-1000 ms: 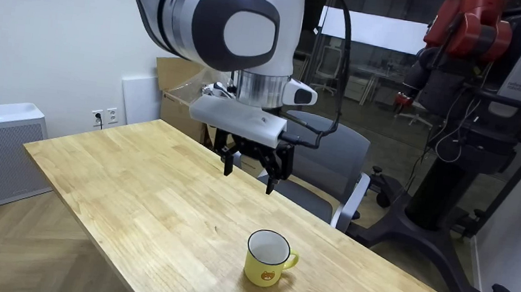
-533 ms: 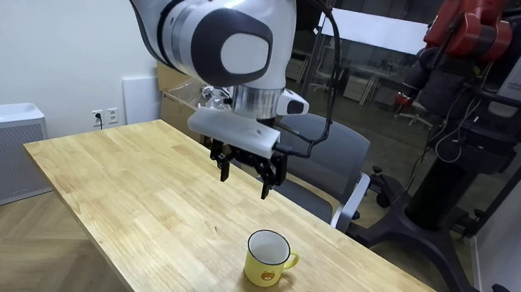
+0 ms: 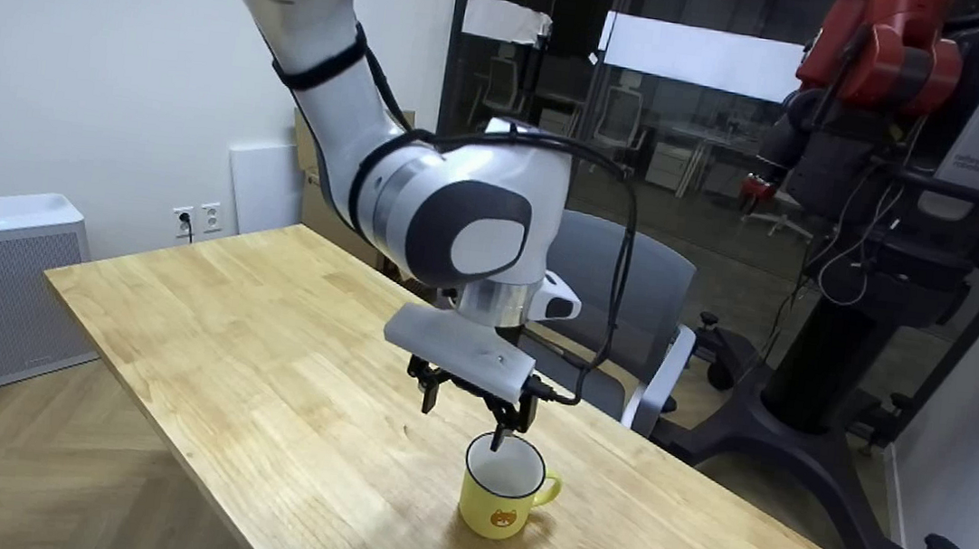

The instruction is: Move the cup forward

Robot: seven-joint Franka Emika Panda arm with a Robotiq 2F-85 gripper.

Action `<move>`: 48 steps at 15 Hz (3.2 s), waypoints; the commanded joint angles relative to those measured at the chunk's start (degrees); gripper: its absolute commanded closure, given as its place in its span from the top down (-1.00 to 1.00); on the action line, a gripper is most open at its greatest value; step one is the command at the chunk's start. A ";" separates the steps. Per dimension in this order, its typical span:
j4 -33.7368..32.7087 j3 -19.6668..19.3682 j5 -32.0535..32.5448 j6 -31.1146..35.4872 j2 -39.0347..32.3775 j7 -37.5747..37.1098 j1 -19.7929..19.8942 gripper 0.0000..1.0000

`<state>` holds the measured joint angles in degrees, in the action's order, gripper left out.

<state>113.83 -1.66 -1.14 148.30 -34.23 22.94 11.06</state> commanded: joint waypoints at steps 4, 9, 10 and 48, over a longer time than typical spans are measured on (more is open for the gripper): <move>-3.10 1.50 2.05 0.57 -3.65 1.50 2.24 1.00; -5.19 1.56 2.61 0.62 -5.49 2.10 2.20 1.00; -5.72 2.04 2.30 0.35 -6.01 2.68 2.59 1.00; -24.64 2.18 6.56 -13.15 -15.24 0.24 -3.91 -0.95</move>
<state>96.13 0.77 3.62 139.37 -46.78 25.51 8.84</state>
